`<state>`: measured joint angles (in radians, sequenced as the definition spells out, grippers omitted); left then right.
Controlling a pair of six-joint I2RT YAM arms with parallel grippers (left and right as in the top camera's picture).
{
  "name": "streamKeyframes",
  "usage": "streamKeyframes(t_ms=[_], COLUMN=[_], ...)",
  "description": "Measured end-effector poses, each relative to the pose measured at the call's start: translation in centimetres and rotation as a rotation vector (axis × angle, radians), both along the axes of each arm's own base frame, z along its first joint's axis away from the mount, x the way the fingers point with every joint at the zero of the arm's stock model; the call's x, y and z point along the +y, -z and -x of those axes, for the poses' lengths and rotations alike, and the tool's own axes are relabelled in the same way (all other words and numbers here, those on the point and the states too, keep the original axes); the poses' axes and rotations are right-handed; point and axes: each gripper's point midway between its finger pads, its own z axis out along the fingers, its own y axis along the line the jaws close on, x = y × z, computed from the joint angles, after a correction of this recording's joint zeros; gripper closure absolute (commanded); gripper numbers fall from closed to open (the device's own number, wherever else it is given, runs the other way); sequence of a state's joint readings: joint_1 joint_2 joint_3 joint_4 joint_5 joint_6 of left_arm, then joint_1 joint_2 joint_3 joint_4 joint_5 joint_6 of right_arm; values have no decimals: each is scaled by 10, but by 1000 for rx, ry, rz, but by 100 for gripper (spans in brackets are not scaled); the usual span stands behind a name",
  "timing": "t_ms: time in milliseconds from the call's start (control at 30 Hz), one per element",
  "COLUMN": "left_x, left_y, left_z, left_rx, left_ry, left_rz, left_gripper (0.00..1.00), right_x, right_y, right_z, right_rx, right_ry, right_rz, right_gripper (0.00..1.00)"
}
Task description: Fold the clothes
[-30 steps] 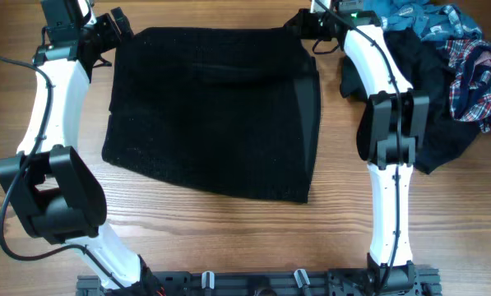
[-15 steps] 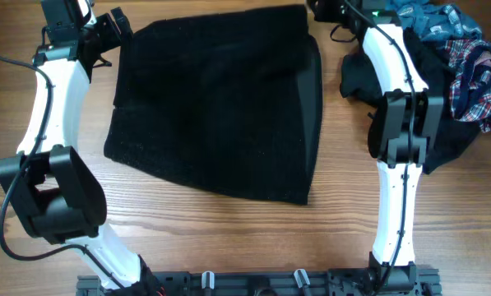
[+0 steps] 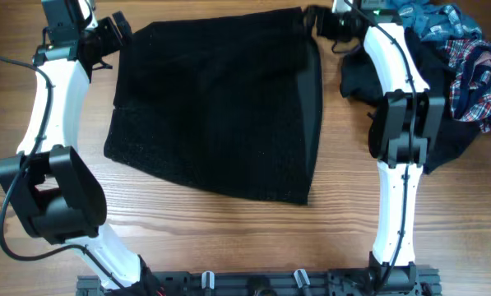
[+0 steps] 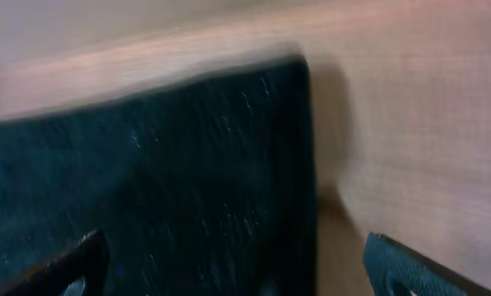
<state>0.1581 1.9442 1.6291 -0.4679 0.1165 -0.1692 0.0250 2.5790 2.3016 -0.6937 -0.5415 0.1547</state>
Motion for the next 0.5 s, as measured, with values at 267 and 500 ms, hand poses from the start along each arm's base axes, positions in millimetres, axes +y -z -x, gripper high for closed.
streamKeyframes(t_ms=[267,500], left_x=[-6,-15], left_y=[-9,-18], left_z=[40,89], left_rx=[113,248], left_ry=[24,32], left_rz=[-3,19], left_gripper=[0,0], right_x=[-21,-22], right_y=[-92,-128], right_z=[57,124], right_rx=[43,199], right_ry=[-16,-44], right_rz=[129,149], right_gripper=[0,0])
